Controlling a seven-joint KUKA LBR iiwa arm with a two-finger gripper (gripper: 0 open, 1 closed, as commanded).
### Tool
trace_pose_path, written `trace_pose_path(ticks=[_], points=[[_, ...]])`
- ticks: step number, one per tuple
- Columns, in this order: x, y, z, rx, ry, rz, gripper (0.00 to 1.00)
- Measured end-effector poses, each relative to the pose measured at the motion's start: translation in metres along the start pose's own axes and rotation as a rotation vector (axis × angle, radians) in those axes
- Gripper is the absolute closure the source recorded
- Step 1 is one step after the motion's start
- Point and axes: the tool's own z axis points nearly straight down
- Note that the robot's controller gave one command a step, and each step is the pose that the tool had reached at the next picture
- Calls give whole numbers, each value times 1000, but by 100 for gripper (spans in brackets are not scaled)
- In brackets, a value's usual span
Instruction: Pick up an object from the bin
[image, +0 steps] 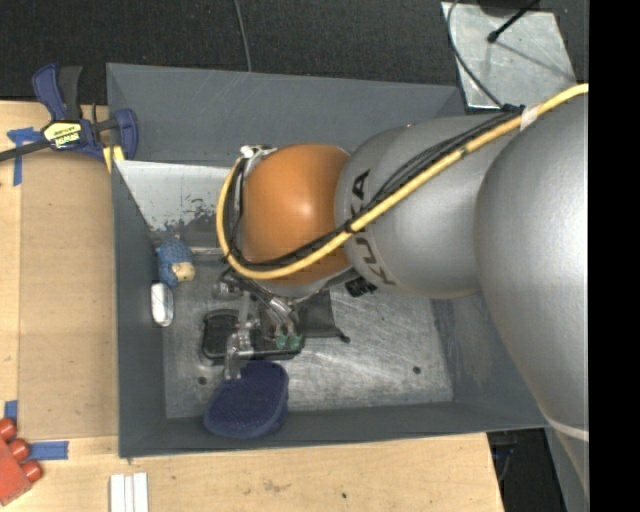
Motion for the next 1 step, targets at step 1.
trace_pose_path(ticks=[1], points=[[-22,-26,58,-5,-18,-138,0]])
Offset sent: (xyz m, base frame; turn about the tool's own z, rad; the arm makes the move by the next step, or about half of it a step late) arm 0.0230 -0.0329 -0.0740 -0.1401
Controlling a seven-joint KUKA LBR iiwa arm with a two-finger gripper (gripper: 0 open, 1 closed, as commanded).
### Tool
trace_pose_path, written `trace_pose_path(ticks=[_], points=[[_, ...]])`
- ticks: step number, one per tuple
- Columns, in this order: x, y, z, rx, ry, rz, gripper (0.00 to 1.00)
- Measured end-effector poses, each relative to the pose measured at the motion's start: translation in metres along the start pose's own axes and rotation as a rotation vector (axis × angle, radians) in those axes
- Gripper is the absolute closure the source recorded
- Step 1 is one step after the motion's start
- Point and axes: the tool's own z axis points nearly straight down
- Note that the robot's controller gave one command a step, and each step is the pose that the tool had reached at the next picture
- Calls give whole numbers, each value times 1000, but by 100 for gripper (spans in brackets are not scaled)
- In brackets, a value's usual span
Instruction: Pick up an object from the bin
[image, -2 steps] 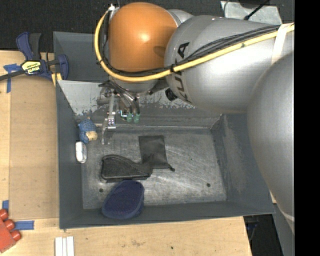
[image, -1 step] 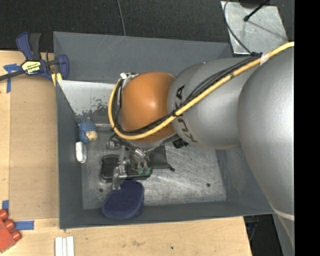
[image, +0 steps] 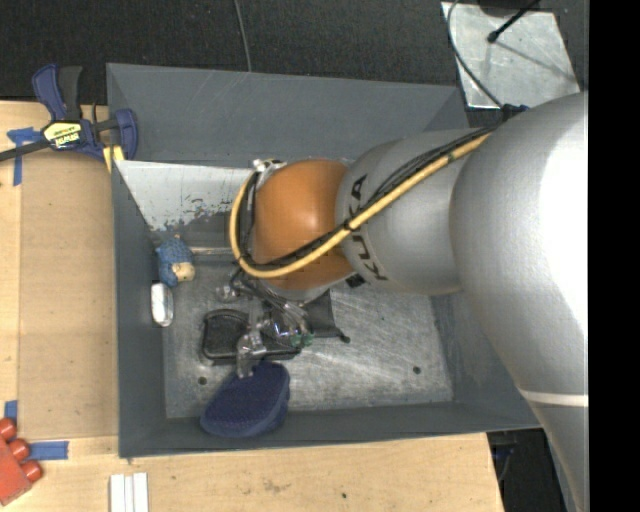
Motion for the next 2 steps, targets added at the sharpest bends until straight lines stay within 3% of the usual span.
trace_pose_path(ticks=[1,2], points=[[1,0,1,-1,6,3,100],[32,-37,-157,3,5,-384,100]])
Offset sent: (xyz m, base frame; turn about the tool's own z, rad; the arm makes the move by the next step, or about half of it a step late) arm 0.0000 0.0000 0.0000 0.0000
